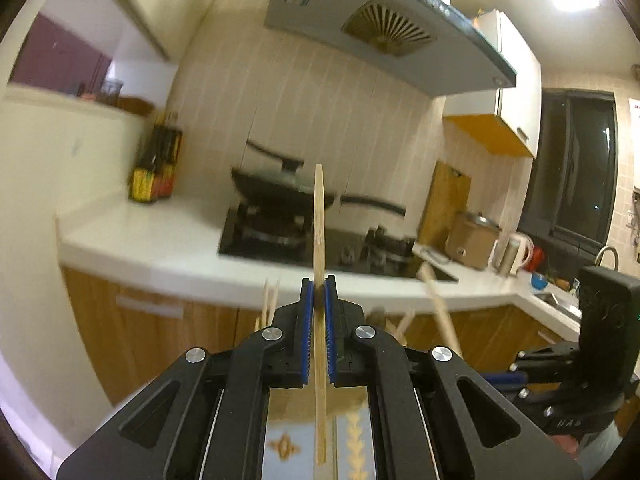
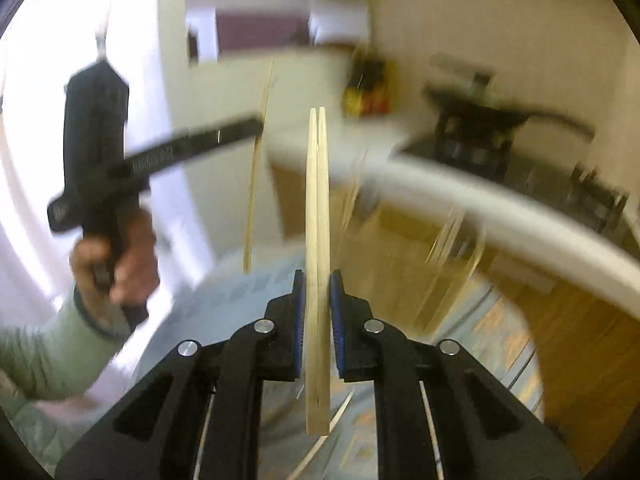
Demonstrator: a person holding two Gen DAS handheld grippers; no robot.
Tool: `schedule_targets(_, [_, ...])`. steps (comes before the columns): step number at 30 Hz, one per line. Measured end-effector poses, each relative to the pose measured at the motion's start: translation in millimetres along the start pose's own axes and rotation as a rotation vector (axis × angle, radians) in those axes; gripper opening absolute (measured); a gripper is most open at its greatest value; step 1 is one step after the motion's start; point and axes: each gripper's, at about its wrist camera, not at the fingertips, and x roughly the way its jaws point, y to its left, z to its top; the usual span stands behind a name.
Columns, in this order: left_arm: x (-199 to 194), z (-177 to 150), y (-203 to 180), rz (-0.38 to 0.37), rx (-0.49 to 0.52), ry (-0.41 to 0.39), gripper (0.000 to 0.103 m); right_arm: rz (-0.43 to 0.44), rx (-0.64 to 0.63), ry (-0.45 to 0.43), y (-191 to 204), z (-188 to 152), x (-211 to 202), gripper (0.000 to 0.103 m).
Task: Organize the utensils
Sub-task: 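Carry the left tool's chopstick into the basket while the right tool brings its chopsticks, then lower the right tool and grasp another chopstick while the left tool holds its chopstick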
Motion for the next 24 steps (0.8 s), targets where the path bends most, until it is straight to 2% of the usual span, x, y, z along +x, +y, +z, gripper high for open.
schedule_targets(6, [27.8,32.8,-15.6,0.037,0.072,-0.09,0.004,-0.062,0.072,-0.258,-27.2,53.0,-3.4,0.01])
schedule_targets(10, [46.4,41.8,-15.5,0.064,0.095,-0.125,0.004,-0.172,0.12,-0.376,-49.1,74.6,7.9,0.01])
schedule_targets(13, [65.7,40.6,-9.1,0.076,0.087,-0.115,0.004,-0.264,0.152,-0.392,-70.7,76.4,25.0,0.01])
schedule_targets(17, [86.1,30.1,2.5,0.093,0.073,-0.092,0.004,-0.357,0.18,-0.411,-96.2,58.8,43.7,0.01])
schedule_targets(21, [103.3,19.6,12.5,0.097,0.053,-0.067,0.004,-0.32,0.217,-0.381,-105.8,47.7,63.0,0.01])
schedule_targets(23, [108.0,15.2,16.1,0.099,0.051,-0.058,0.004,-0.273,0.222,-0.352,-106.7,45.5,68.5,0.001])
schedule_targets(24, [109.9,12.5,17.6,0.103,0.052,-0.053,0.004,-0.254,0.231,-0.339,-107.9,45.9,72.0,0.001])
